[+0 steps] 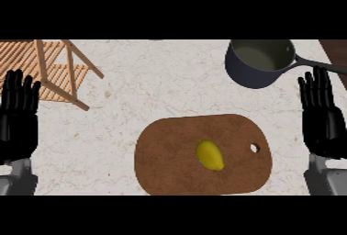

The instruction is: Pick the lemon from the cutting board and place it in the pot

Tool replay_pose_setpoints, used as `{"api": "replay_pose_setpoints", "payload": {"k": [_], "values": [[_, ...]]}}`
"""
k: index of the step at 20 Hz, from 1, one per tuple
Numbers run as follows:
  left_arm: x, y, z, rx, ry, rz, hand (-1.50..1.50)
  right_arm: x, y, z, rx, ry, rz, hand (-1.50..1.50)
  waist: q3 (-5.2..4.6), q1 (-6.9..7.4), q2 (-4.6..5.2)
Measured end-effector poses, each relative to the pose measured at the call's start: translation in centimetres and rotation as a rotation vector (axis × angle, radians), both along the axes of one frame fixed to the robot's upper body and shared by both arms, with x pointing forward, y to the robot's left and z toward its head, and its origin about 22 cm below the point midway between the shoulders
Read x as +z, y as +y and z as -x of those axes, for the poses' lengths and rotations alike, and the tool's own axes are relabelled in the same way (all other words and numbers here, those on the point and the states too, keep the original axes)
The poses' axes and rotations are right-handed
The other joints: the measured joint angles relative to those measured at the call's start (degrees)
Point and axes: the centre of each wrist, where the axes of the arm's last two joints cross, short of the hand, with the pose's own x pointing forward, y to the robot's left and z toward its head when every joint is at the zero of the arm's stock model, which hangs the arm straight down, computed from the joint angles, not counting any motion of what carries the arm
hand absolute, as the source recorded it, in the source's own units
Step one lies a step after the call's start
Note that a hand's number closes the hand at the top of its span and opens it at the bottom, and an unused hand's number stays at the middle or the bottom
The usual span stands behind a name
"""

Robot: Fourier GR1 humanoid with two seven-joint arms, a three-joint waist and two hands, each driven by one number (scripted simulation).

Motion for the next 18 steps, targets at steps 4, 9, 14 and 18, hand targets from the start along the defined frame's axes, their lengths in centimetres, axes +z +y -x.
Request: {"api": "replay_pose_setpoints", "payload": {"k": [4,9,14,18], "values": [[-0.6,1.2,0.7,0.000,0.099,-0.113,0.00,-1.5,0.1,0.8,0.034,0.195,0.056,1.50,-0.29,-0.77,-0.68],[-0.6,2.4,1.4,-0.024,0.180,-0.269,0.00,-1.7,-3.1,2.0,-0.037,0.298,0.443,-1.50,-0.30,-1.63,-1.04],[-0.9,2.7,2.0,-0.034,0.234,-0.342,0.00,-2.7,-1.3,4.5,-0.078,0.165,0.646,-1.50,0.20,-2.59,-1.76],[-0.9,2.7,2.3,-0.042,0.252,-0.364,0.00,-2.5,0.4,6.7,-0.037,0.161,0.698,-1.50,0.29,-2.63,-1.92]]}}
